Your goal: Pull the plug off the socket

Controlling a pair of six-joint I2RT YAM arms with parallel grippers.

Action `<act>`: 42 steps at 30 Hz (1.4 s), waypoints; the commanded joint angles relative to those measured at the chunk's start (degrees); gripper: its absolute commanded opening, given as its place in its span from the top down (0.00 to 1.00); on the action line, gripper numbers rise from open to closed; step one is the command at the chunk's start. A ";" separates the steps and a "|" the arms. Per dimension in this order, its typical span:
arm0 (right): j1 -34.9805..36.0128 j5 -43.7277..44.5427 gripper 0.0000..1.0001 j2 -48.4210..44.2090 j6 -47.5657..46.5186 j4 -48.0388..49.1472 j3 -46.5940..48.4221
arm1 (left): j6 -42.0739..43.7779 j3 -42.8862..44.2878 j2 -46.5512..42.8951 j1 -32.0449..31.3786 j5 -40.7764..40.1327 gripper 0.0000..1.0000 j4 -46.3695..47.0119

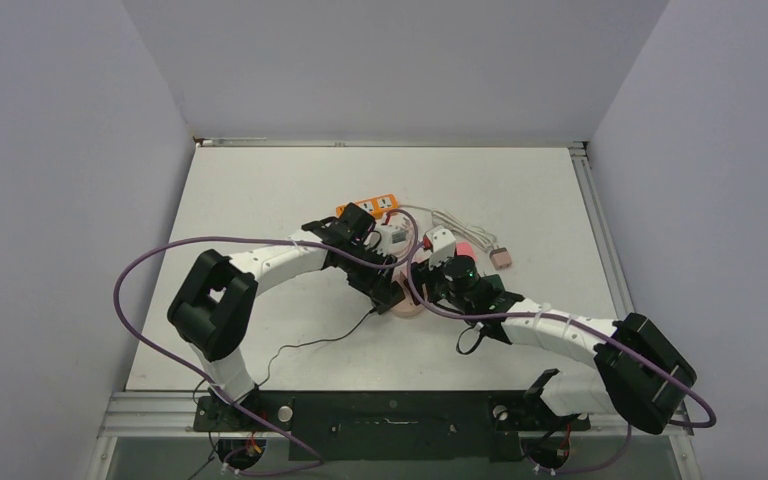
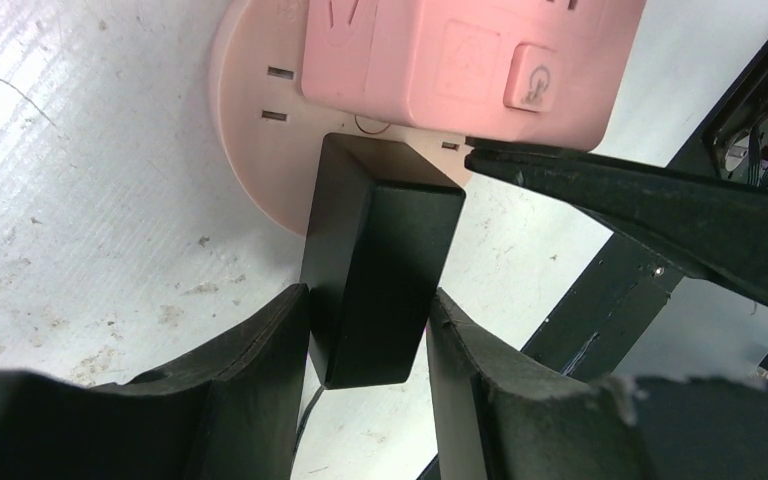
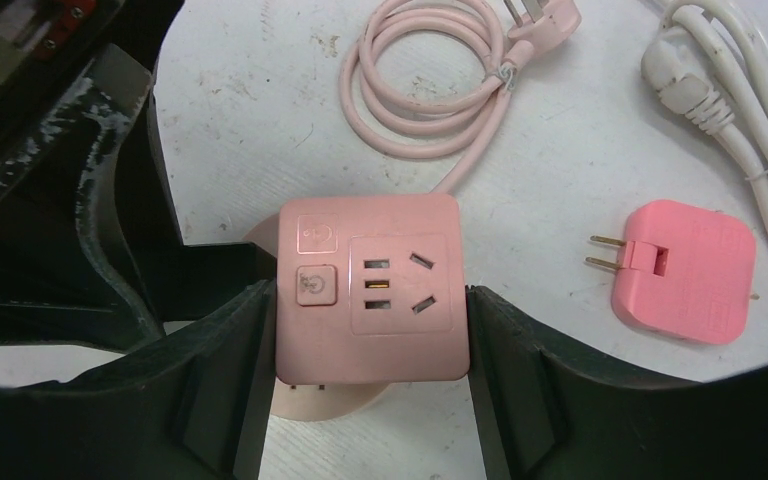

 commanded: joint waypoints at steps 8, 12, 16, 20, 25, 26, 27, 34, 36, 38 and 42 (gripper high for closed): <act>-0.45 0.92 0.95 -3.56 -0.62 3.85 0.36 | -0.02 0.52 1.97 1.71 -8.78 1.00 -3.16; 3.85 7.09 0.95 -3.04 -3.16 2.97 0.97 | -0.03 0.51 1.88 1.70 -8.87 1.00 -3.09; 5.49 9.16 0.95 -2.59 -4.47 2.68 1.21 | -0.06 0.47 1.80 1.70 -8.87 1.00 -3.09; 5.91 10.63 0.95 -2.31 -4.49 2.30 1.40 | -0.11 0.48 1.71 1.70 -8.87 1.00 -3.03; 5.39 9.12 0.95 -2.21 -2.64 2.68 1.45 | -0.11 0.56 1.71 1.70 -8.74 1.00 -3.01; 5.02 8.54 0.95 -2.22 -2.25 2.75 1.37 | -0.11 0.58 1.71 1.70 -8.70 1.00 -3.07; 4.52 7.66 0.95 -2.18 -1.83 2.92 1.32 | -0.11 0.56 1.66 1.70 -8.70 1.00 -3.06; -3.12 -3.00 0.95 -2.05 2.18 3.64 0.82 | -0.11 0.56 1.62 1.70 -8.69 1.00 -3.04; -4.17 -3.69 0.95 -2.07 2.94 3.60 0.84 | -0.11 0.56 1.62 1.70 -8.72 1.00 -3.13; -4.41 -5.36 0.95 -2.11 3.33 3.60 0.83 | -0.11 0.67 1.53 1.70 -8.86 1.00 -3.10; -4.18 -4.88 0.95 -1.81 2.89 3.45 0.87 | -0.11 0.65 1.53 1.70 -8.87 1.00 -3.15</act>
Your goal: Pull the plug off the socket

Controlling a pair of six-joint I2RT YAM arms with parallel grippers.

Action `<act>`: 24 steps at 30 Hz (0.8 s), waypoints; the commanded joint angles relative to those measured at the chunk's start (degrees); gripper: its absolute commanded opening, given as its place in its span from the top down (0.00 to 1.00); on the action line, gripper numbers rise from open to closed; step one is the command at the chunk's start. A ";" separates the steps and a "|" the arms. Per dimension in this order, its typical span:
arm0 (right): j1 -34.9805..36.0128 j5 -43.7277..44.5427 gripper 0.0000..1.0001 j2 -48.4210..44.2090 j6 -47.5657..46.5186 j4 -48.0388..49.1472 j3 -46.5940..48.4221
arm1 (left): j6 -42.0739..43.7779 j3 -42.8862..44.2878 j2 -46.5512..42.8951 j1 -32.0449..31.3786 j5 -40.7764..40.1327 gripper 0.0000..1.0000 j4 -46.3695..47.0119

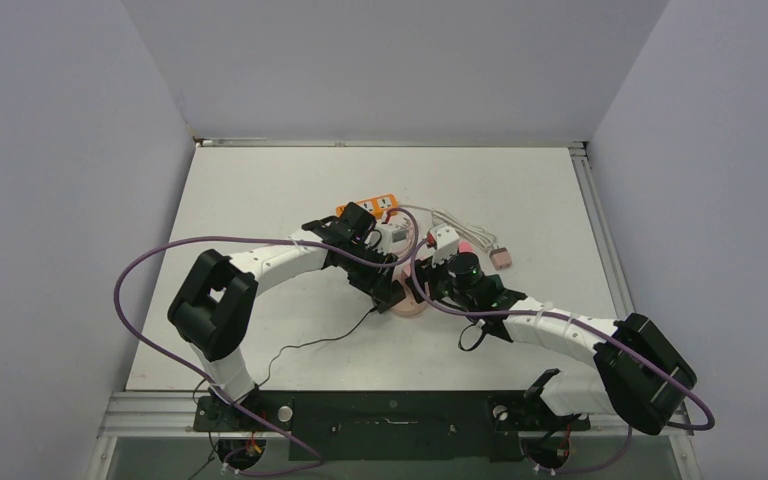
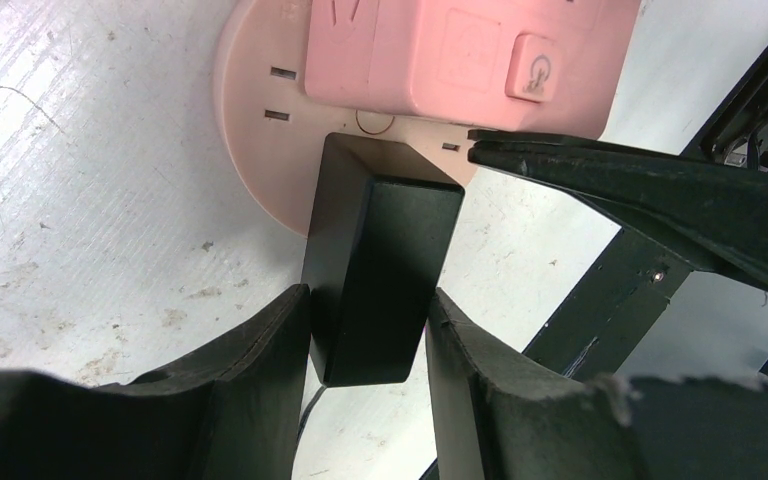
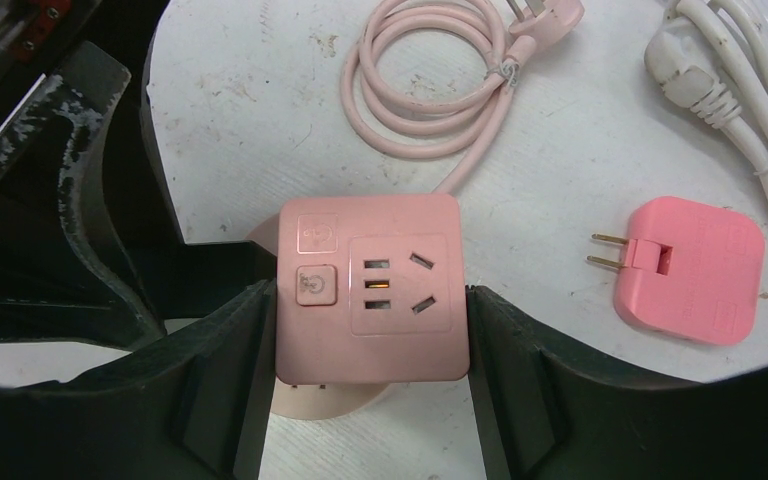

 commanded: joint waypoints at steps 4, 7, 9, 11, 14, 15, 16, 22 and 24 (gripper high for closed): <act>-0.09 0.12 0.95 -1.43 0.34 3.12 1.09 | 0.30 0.08 1.29 1.75 -8.45 1.00 -3.67; 0.69 1.96 0.95 -1.10 -0.05 3.07 1.25 | 0.30 0.16 1.34 1.75 -8.41 1.00 -3.73; 1.22 2.72 0.95 -0.83 -0.19 3.02 1.48 | 0.30 0.22 1.42 1.75 -8.37 1.00 -3.66; 1.88 3.55 0.95 -0.47 -0.70 2.81 1.57 | 0.30 0.19 1.41 1.75 -8.21 1.00 -3.80; 3.09 5.02 0.95 -0.01 -1.29 2.58 1.87 | 0.30 0.17 1.43 1.76 -8.20 1.00 -3.81; 3.52 5.42 0.95 0.12 -1.53 2.54 1.96 | 0.30 0.24 1.42 1.75 -8.27 1.00 -3.77; 3.86 5.73 0.95 0.26 -1.59 2.56 2.05 | 0.29 0.25 1.42 1.75 -8.27 1.00 -3.81; 4.45 5.87 0.95 1.33 -1.46 3.07 2.33 | 0.30 0.35 1.42 1.75 -8.27 1.00 -3.90; 4.61 5.29 0.95 1.39 -1.76 2.97 2.41 | 0.23 0.34 1.34 1.75 -8.23 1.00 -3.85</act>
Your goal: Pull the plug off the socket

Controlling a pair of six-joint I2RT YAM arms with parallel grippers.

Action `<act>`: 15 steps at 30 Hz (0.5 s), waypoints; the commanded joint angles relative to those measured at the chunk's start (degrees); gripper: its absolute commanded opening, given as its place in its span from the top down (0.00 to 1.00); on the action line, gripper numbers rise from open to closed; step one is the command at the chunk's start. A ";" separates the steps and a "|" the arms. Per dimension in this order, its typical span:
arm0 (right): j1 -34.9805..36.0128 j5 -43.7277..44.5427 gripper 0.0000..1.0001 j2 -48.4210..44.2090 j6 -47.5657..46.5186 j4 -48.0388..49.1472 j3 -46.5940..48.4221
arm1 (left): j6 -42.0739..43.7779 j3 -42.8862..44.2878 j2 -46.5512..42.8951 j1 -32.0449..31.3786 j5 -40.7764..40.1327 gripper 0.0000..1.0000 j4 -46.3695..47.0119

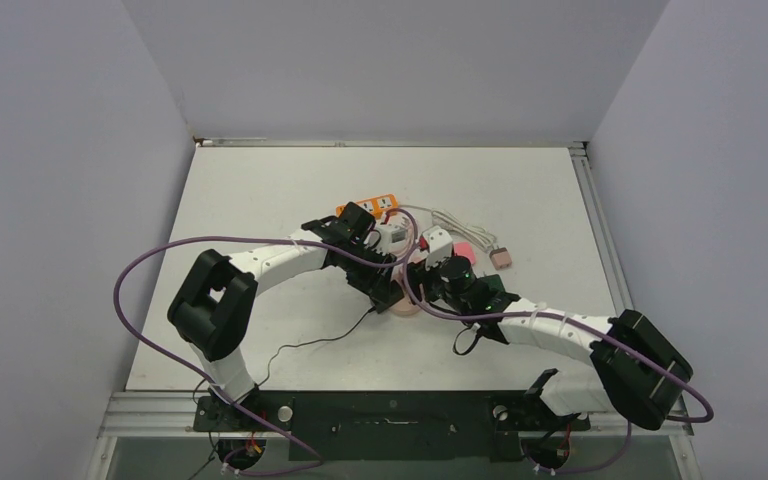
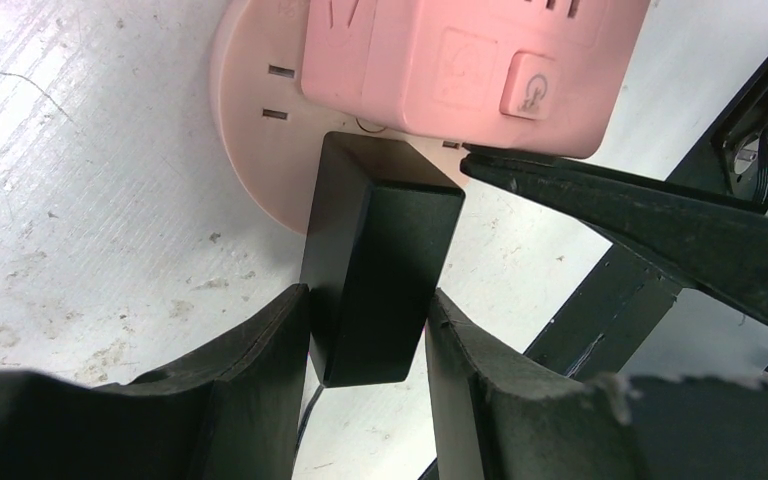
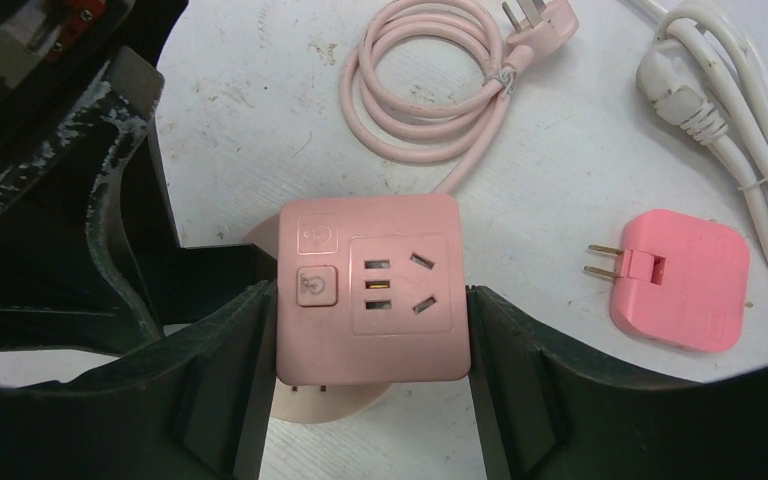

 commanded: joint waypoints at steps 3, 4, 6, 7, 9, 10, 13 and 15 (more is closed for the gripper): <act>2.38 2.79 0.95 -0.15 -1.53 1.73 1.95 | -0.11 0.32 1.29 1.72 -7.90 1.00 -3.21; 2.95 4.06 0.95 -0.23 -1.71 1.45 2.06 | -0.11 0.36 1.21 1.72 -7.95 1.00 -3.11; 2.83 4.60 0.95 -0.48 -0.42 1.29 2.04 | -0.11 0.24 1.18 1.72 -8.06 1.00 -3.14; 2.04 3.77 0.95 -0.84 0.71 1.49 1.93 | -0.11 0.23 1.25 1.72 -8.08 1.00 -3.12; -0.55 0.01 0.95 -1.53 2.94 2.12 1.44 | -0.11 0.23 1.31 1.72 -8.08 1.00 -3.17; -1.91 -1.55 0.95 -2.00 3.91 2.67 1.05 | -0.11 0.24 1.35 1.72 -8.11 1.00 -3.18; -5.92 -7.67 0.95 -3.40 6.39 4.14 -0.14 | -0.11 0.26 1.27 1.73 -8.26 1.00 -3.20; -8.39 -11.68 0.95 -3.81 8.25 5.37 -0.79 | -0.11 0.28 1.26 1.73 -8.23 1.00 -3.22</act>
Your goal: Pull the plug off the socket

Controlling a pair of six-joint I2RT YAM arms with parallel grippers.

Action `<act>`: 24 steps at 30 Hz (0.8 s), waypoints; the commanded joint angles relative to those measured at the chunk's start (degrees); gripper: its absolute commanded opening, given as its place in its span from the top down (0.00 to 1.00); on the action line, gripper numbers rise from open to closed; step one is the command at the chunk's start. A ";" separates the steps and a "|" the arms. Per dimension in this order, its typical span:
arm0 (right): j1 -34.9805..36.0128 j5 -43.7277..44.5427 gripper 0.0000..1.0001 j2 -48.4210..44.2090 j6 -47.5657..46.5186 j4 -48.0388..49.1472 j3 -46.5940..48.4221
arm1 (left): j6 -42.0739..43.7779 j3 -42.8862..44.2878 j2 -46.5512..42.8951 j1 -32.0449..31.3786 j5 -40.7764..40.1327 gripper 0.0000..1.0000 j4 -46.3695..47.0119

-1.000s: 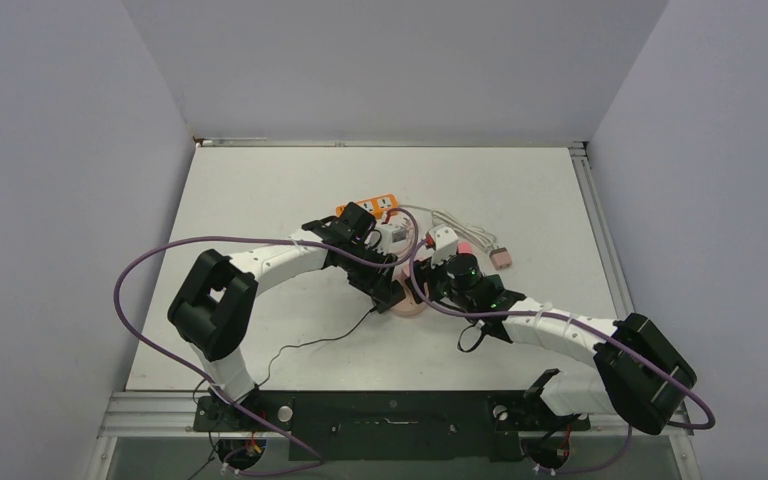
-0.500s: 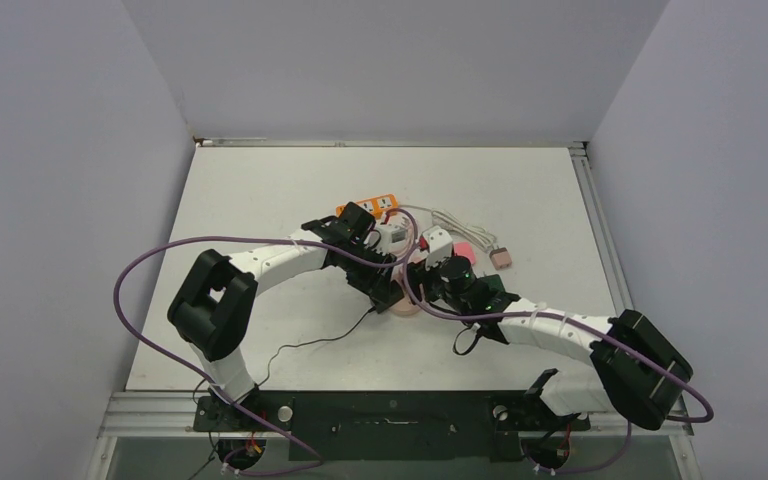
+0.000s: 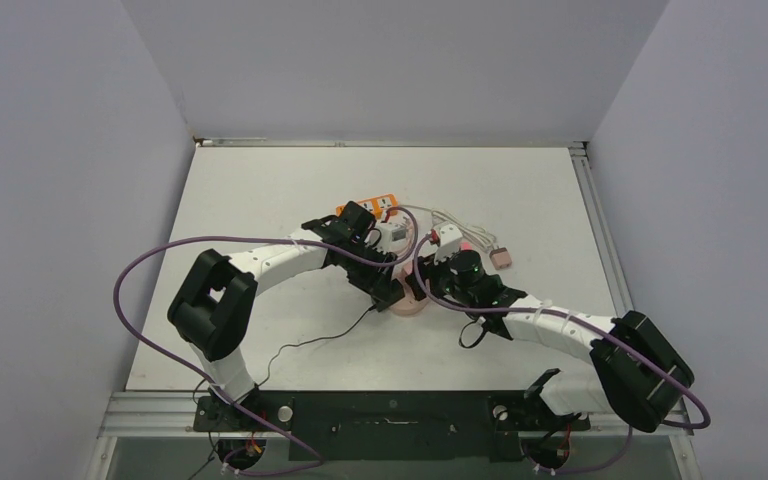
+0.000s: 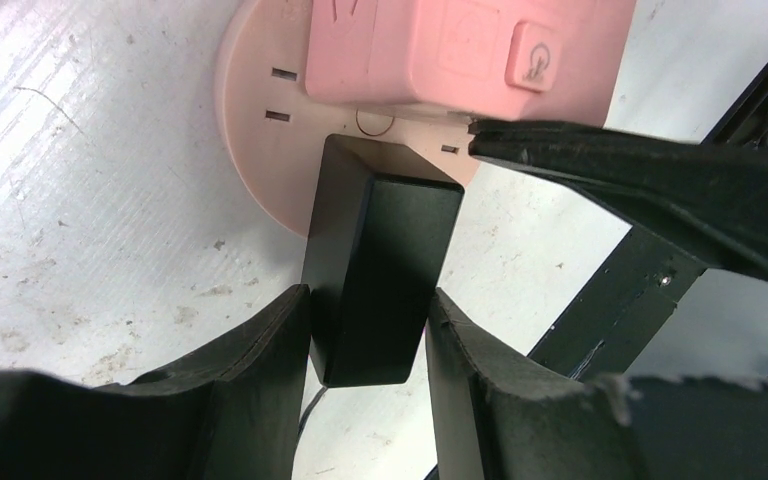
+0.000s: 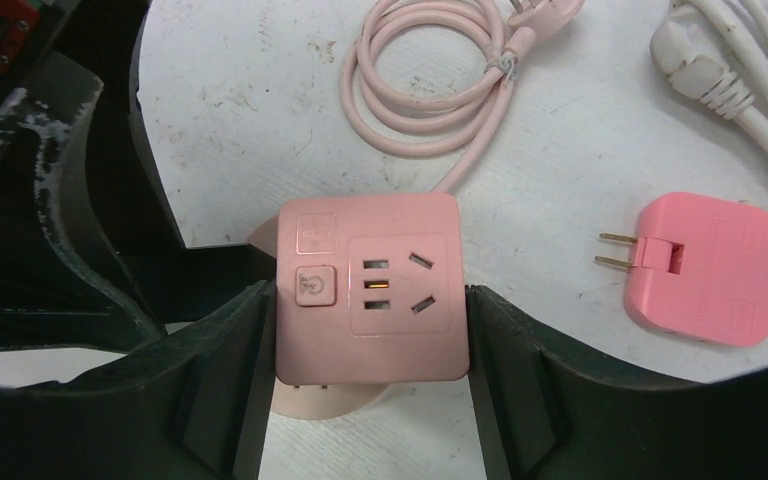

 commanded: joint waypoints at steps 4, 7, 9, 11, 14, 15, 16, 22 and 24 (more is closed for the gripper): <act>-4.17 -6.62 0.95 -4.21 4.68 5.72 -1.13 | -0.11 0.00 1.19 1.66 -8.00 1.00 -3.33; 0.67 1.40 0.95 -4.24 1.01 3.71 -0.43 | -0.20 -0.01 0.96 1.64 -8.17 1.00 -3.30; 4.35 7.52 0.95 -3.87 -1.02 2.57 0.13 | -0.20 0.01 0.87 1.70 -8.15 1.00 -3.25; 7.46 12.03 0.95 -3.35 -2.78 1.62 0.72 | -0.20 0.01 0.83 1.72 -8.14 1.00 -3.13; 10.58 16.61 0.95 -2.55 -4.65 1.55 1.07 | -0.21 -0.01 0.65 1.72 -8.17 1.00 -3.20; 11.41 17.82 0.95 -2.35 -5.46 1.59 1.16 | -0.24 0.01 0.51 1.77 -8.28 1.00 -3.21; 12.73 19.28 0.95 -2.19 -6.24 1.47 1.30 | -0.24 0.04 0.49 1.73 -8.34 1.00 -3.15; 14.72 21.77 0.95 -2.12 -6.68 1.20 1.79 | -0.21 0.02 0.32 1.81 -8.32 1.00 -3.17; 13.54 19.28 0.95 -2.71 -5.31 1.31 1.69 | -0.20 -0.01 0.32 1.81 -8.34 1.00 -3.13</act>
